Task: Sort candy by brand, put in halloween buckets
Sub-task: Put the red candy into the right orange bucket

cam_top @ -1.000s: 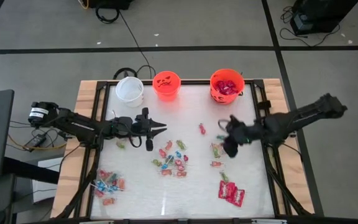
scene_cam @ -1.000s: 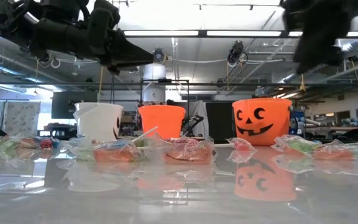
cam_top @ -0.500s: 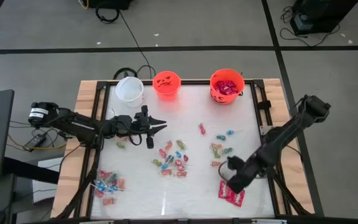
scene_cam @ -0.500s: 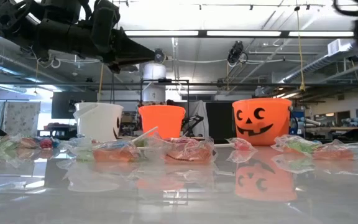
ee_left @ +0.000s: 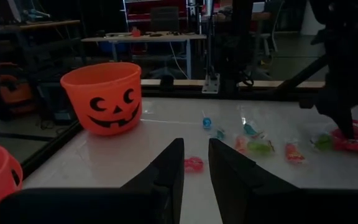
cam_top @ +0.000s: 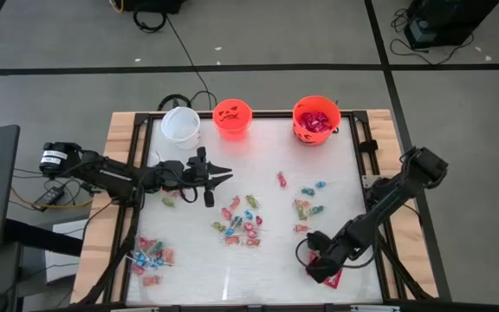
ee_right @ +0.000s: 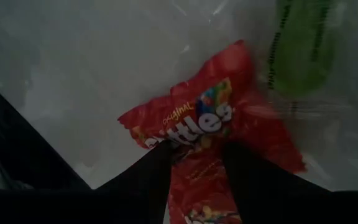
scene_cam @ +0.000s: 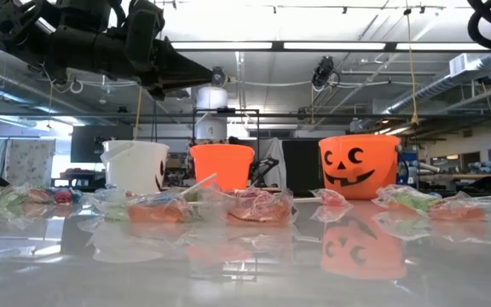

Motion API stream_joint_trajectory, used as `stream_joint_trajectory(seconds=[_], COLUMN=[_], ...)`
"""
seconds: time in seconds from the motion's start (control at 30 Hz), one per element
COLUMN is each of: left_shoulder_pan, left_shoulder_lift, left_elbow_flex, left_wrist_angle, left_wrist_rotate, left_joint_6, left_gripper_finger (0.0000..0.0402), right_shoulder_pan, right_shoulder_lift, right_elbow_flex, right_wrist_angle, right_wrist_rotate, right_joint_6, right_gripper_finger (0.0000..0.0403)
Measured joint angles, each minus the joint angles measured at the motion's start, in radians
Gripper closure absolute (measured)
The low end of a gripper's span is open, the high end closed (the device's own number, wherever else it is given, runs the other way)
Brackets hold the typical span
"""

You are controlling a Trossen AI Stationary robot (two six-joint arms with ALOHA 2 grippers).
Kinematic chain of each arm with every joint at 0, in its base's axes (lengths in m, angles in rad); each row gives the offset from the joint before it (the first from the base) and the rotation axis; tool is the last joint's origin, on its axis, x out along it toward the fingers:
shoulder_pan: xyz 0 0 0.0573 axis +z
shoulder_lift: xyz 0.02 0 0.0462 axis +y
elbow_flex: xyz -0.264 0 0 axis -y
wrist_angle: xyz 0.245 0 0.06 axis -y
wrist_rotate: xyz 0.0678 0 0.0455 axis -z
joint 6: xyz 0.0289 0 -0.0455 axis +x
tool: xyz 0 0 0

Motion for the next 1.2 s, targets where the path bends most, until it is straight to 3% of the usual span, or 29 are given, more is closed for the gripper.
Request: stream_joint_trajectory(seconds=[0.17, 0.37, 0.5, 0.73, 0.9, 1.07, 1.2], left_shoulder_pan=[0.0, 0.0, 0.0, 0.0, 0.0, 0.0, 0.0], left_shoulder_lift=[0.0, 0.0, 0.0, 0.0, 0.0, 0.0, 0.0], left_elbow_flex=[0.0, 0.0, 0.0, 0.0, 0.0, 0.0, 0.0], left_wrist_angle=[0.012, 0.014, 0.011, 0.012, 0.013, 0.014, 0.014], left_wrist_rotate=[-0.001, -0.003, -0.003, -0.003, -0.004, -0.01, -0.01], left_joint_6=[0.014, 0.028, 0.016, 0.003, 0.003, 0.004, 0.005], left_gripper_finger=[0.0321, 0.0321, 0.0321, 0.0321, 0.0321, 0.0321, 0.0321], right_shoulder_pan=[-0.008, -0.041, -0.067, -0.163, -0.302, -0.52, -0.749], right_shoulder_lift=[0.014, -0.062, -0.153, -0.322, -0.451, -0.566, -0.629], right_elbow_flex=[-0.001, -0.007, -0.008, -0.006, -0.006, -0.006, -0.006], right_wrist_angle=[-0.008, -0.027, -0.025, -0.047, -0.137, -0.174, -0.156], right_wrist_rotate=[0.014, 0.098, 0.239, 0.436, 0.518, 0.572, 0.488], right_joint_6=[-0.052, -0.199, -0.269, -0.537, -0.734, -0.973, -1.216], right_gripper_finger=[0.0268, 0.0384, 0.0387, 0.0395, 0.0398, 0.04, 0.0396])
